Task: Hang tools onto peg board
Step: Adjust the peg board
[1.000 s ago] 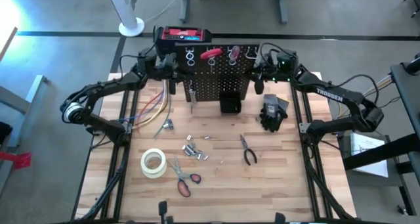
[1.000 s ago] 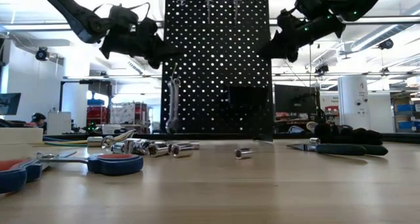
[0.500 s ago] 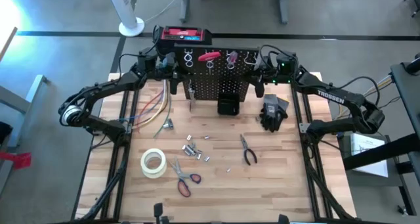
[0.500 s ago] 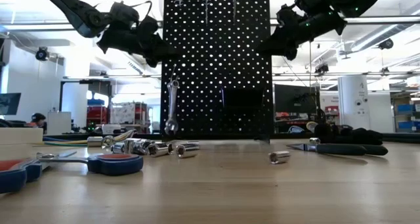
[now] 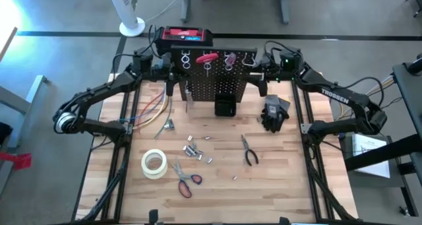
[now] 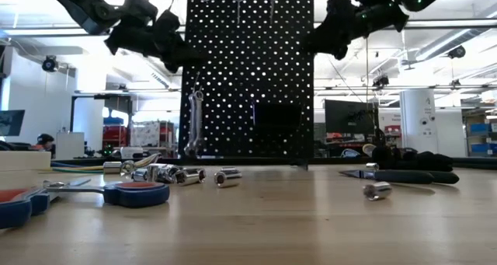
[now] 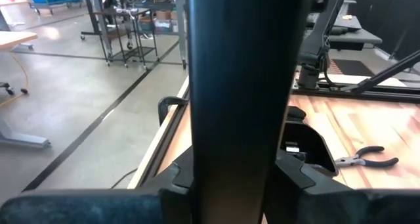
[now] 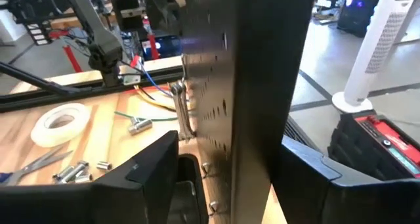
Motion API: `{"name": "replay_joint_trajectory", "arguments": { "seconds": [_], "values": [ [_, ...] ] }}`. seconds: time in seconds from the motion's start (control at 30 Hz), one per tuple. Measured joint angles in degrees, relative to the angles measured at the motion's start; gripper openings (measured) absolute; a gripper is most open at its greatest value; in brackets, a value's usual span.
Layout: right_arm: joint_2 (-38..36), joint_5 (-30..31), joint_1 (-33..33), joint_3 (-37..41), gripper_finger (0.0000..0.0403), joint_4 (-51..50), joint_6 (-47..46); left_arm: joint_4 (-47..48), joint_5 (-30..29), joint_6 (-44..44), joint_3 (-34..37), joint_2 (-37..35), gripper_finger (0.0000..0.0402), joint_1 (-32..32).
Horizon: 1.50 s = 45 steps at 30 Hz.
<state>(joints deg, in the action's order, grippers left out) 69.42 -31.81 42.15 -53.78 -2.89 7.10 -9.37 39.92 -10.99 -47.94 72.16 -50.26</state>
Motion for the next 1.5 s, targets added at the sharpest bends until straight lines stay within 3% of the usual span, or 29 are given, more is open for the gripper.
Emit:
{"name": "replay_joint_trajectory", "arguments": {
  "seconds": [0.37,0.73,0.9,1.23,1.5],
  "values": [
    [-0.1,0.2,0.1,-0.4,0.0212,-0.2,-1.2,1.8,1.0,-0.2,0.0,2.8,0.0112,0.0],
    [-0.4,0.1,0.1,-0.4,0.0212,-4.2,0.6,3.3,-2.1,-1.5,0.2,-1.6,0.0253,-0.4],
    [-2.6,0.0,0.1,-0.3,0.0212,-7.0,2.7,7.0,-2.1,-2.5,0.2,-6.3,0.0295,-0.4],
    [-11.4,-0.1,0.4,-0.1,0.0211,-12.0,4.3,18.9,-6.4,-4.5,0.2,-16.5,0.0307,-0.5],
    [-15.7,4.8,0.5,0.8,0.0211,-17.3,1.7,28.0,-6.5,0.0,0.2,-23.2,0.0307,-0.4]
  ]
}}
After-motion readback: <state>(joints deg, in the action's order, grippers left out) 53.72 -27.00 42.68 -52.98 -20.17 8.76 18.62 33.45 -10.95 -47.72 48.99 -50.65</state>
